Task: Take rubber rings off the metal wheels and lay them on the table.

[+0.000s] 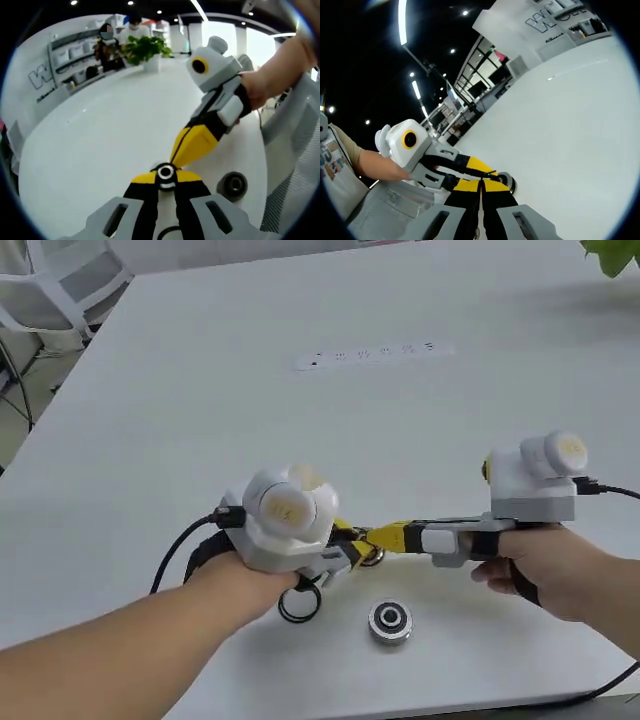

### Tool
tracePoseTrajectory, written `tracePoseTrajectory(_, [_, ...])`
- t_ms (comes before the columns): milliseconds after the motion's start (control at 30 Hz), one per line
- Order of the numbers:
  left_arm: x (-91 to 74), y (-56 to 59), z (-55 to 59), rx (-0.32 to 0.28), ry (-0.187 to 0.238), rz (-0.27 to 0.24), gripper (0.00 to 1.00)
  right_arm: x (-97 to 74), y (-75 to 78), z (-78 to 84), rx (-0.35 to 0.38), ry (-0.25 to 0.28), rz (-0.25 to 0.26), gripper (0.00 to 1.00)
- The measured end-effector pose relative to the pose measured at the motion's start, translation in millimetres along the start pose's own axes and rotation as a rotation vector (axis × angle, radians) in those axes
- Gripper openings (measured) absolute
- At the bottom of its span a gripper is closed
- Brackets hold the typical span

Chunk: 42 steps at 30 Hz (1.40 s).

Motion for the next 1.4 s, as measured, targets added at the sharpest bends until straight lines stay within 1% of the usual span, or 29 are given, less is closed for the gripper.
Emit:
tracePoseTrajectory(100, [0.0, 0.3, 0.0, -0.001, 0.002, -0.003, 0.12, -1.4, 2.3, -0.5, 0.008, 0.004, 0.011, 0.00])
tracePoseTrajectory(233, [0.6, 0.0, 0.4, -0.005, 0.009, -0.006, 0.12, -3.8, 9.2, 0.0, -0.003, -0.004, 0.050, 0.00])
tracePoseTrajectory(267, [0.6, 0.0, 0.4, -0.003, 0.009, -0.005, 0.12, -4.1, 9.9, 0.1, -0.003, -0.006, 0.053, 0.00])
tracePoseTrajectory(500, [0.3, 0.8, 0.1, 0.003, -0.001, 0.003, 0.13, -6.4, 17.0, -0.3, -0.001, -0.007, 0.089, 0.00])
tracePoseTrajectory(633, [-0.5, 2.2, 0.3, 0.020, -0.007, 0.014, 0.14, -6.7, 16.9, 0.8, -0.003, -0.015, 0.092, 0.00])
tracePoseTrajectory(867, [-2.0, 4.2, -1.8, 0.023, -0.008, 0.025, 0.16, -7.0, 14.4, 0.2, -0.002, -0.021, 0.091, 0.00])
tracePoseTrajectory(967, [-5.2, 5.8, -4.1, 0.024, -0.001, 0.030, 0.19, -7.1, 13.5, 0.3, -0.002, -0.023, 0.090, 0.00])
tracePoseTrajectory(1233, [-13.3, 11.9, -5.4, 0.037, 0.008, 0.051, 0.23, -6.9, 9.2, 0.7, -0.006, -0.033, 0.083, 0.00])
tracePoseTrajectory(1400, [-19.6, 12.5, -11.0, 0.042, 0.033, 0.059, 0.26, -7.2, 7.8, -0.6, -0.007, -0.033, 0.082, 0.00])
Point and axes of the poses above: the centre of the closed fingertips' face, and the gripper's own axes: x roughly forward along the fingers, y roughly to its right, z roughly out of its underside, the point moved 1 cm from there along -x, roughly backward along the fingers, and after that the axes turned 6 degrees about y, right-handed, at the moved point
